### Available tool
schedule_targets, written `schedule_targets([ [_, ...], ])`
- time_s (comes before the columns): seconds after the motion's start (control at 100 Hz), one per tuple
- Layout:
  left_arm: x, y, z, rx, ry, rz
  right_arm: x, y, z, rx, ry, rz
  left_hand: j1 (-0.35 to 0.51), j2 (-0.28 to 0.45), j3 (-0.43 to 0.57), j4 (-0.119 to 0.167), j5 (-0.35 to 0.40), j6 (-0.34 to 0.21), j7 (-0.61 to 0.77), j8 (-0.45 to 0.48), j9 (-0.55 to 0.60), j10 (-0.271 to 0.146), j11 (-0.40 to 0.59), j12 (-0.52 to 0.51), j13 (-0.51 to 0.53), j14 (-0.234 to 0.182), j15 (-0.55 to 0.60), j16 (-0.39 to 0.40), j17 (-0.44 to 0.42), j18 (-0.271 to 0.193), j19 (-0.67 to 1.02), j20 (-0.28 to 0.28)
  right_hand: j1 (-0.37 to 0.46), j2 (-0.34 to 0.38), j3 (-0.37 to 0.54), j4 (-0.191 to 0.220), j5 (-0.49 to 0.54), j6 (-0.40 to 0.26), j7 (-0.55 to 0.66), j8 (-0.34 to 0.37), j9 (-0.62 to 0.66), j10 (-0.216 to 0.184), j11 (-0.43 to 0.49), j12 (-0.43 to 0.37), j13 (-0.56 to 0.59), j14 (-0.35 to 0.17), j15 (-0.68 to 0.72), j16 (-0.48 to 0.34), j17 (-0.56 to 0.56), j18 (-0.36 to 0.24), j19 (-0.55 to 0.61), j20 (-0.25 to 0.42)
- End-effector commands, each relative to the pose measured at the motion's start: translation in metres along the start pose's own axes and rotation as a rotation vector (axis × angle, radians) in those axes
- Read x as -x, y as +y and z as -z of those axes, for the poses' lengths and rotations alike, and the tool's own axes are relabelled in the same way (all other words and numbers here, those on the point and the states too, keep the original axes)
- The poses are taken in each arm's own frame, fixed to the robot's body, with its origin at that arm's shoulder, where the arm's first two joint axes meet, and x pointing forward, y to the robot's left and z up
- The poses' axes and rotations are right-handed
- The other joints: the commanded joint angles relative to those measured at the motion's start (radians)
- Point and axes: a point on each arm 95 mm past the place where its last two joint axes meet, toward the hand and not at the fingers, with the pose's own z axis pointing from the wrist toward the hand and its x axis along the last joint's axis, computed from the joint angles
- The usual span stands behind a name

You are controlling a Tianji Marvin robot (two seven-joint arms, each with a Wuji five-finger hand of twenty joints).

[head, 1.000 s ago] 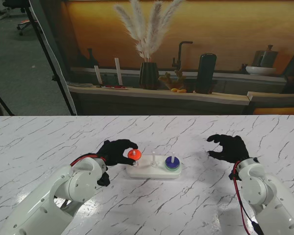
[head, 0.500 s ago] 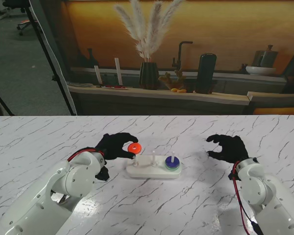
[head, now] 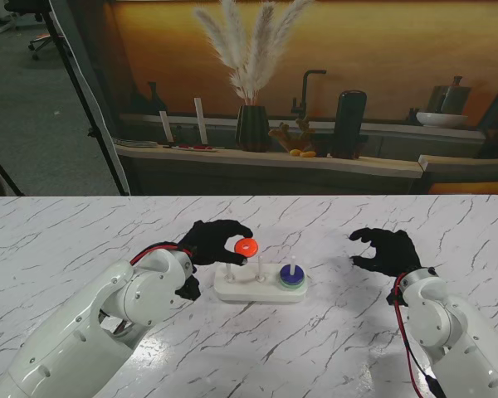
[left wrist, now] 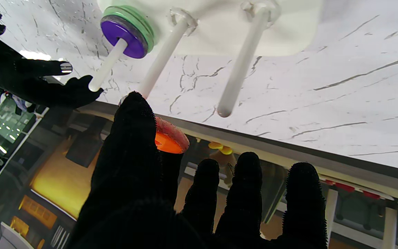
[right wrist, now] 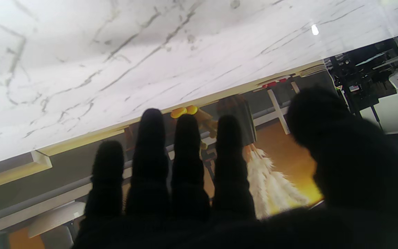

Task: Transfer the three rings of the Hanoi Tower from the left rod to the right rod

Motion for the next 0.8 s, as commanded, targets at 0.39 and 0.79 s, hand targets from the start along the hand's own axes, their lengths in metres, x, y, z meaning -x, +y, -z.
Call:
schedule_targets([
  [0.39, -0.034, 0.006, -0.025, 0.037, 0.086, 0.018, 0.001, -0.007, 0.005, -0.015, -0.012, -0.012, 0.077, 0.047, 0.031, 0.001, 0.077, -0.034, 0.088, 0.045, 0.012, -0.001, -0.003, 0.008, 0.022, 0.010, 0.016, 0.007, -0.007, 0.050, 0.042, -0.011, 0.014, 0.014, 0.013, 0.044, 0.006, -0.009, 0.011, 0.009, -0.002, -0.004, 0.010, -0.003, -0.023, 0.001, 0.010, -0.008, -0.008, 0.305, 0.013, -0.012],
  [0.79, -0.047, 0.012, -0.042, 0.059, 0.106, 0.019, 0.004, -0.008, 0.005, -0.022, -0.019, -0.013, 0.077, 0.046, 0.032, 0.001, 0.077, -0.036, 0.091, 0.046, 0.012, -0.006, 0.000, 0.009, 0.024, 0.007, 0.018, 0.008, -0.007, 0.051, 0.045, -0.010, 0.015, 0.014, 0.014, 0.044, 0.006, -0.010, 0.012, 0.010, -0.004, -0.005, 0.011, -0.004, -0.023, -0.002, 0.010, -0.008, -0.007, 0.305, 0.013, -0.012],
])
